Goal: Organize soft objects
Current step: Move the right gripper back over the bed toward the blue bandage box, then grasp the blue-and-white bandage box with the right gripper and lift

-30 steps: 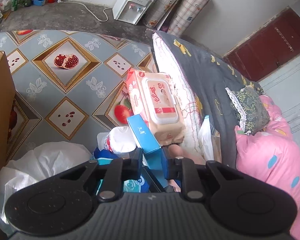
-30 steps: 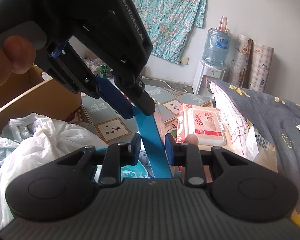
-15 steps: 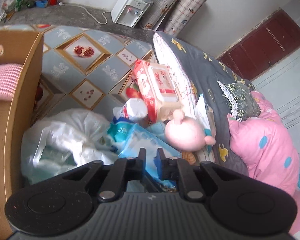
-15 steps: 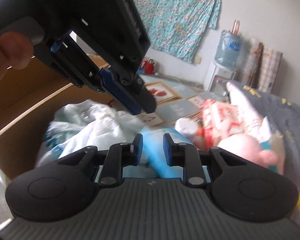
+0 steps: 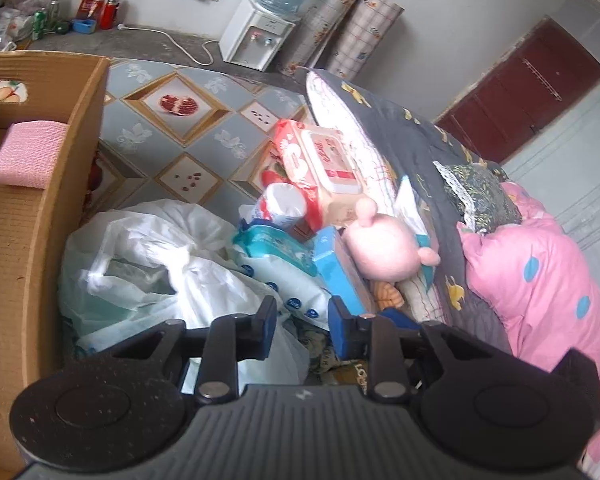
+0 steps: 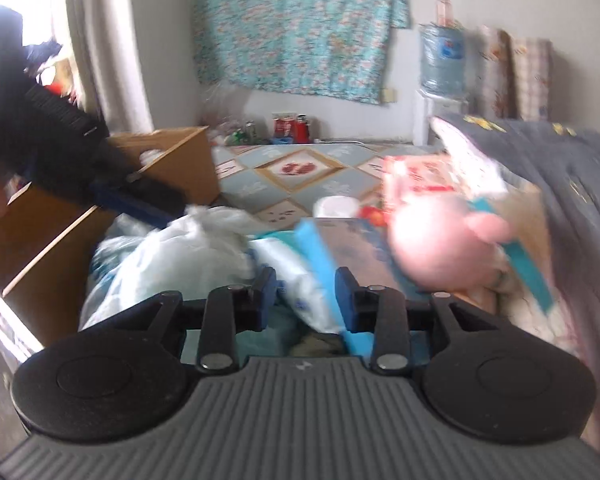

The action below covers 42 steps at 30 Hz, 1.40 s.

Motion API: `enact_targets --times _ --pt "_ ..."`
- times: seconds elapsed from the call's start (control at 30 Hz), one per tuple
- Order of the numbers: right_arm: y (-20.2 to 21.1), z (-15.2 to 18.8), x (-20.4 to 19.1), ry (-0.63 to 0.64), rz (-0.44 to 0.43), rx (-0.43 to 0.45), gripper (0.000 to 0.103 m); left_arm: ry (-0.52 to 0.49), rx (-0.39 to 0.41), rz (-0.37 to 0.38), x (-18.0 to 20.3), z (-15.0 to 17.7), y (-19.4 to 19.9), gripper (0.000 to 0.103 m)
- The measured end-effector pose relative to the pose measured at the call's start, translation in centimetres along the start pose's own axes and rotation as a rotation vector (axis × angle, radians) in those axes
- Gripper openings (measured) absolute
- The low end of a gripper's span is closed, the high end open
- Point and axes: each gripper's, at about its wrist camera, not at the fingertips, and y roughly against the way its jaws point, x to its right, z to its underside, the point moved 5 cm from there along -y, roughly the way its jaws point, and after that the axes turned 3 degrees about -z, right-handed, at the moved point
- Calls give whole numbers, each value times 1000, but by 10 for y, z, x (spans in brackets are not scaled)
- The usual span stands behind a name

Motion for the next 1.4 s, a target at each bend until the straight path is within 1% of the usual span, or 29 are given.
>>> enact_targets --times 0.03,0.1,0.2,0.33,0.4,0.47,0.63,0.7,0.9,1.03,1.13,1.27,1.3,1.4 --pt "1 -1 17 -45 11 -1 36 -16 -2 5 5 3 -3 33" --pt "1 -4 47 -134 0 3 44 -60 -9 12 17 7 -12 38" --pt "-13 -1 79 -217 -36 -16 47 -147 -23 3 36 17 -28 39" --pt "-41 4 101 -301 -107 -63 48 -267 -17 -56 54 28 -50 38" --pt "-55 6 107 -327 -125 -100 48 -298 -26 -60 60 32 -59 36" --pt "-67 6 109 -349 -129 -120 49 -312 -33 -46 64 34 -65 36" --pt "-80 5 119 -429 -158 -128 54 -319 -57 1 71 38 -74 36" --pt "-85 6 120 -459 -180 -128 59 -310 -73 25 74 38 -77 37" --pt "-95 9 118 -553 -259 -135 66 -269 -83 26 75 35 -87 37" --pt "-95 8 110 -587 -298 -140 66 -234 -78 3 72 32 -91 37" --pt "-93 5 102 -592 -321 -144 66 -225 -71 -11 70 32 -88 37" --pt "-87 0 88 -597 -364 -153 65 -222 -48 -79 61 31 -82 37" --pt "-86 -1 86 -593 -365 -155 64 -221 -48 -94 59 31 -81 37" --pt "-86 -3 78 -549 -339 -161 58 -221 -51 -96 55 30 -80 38"
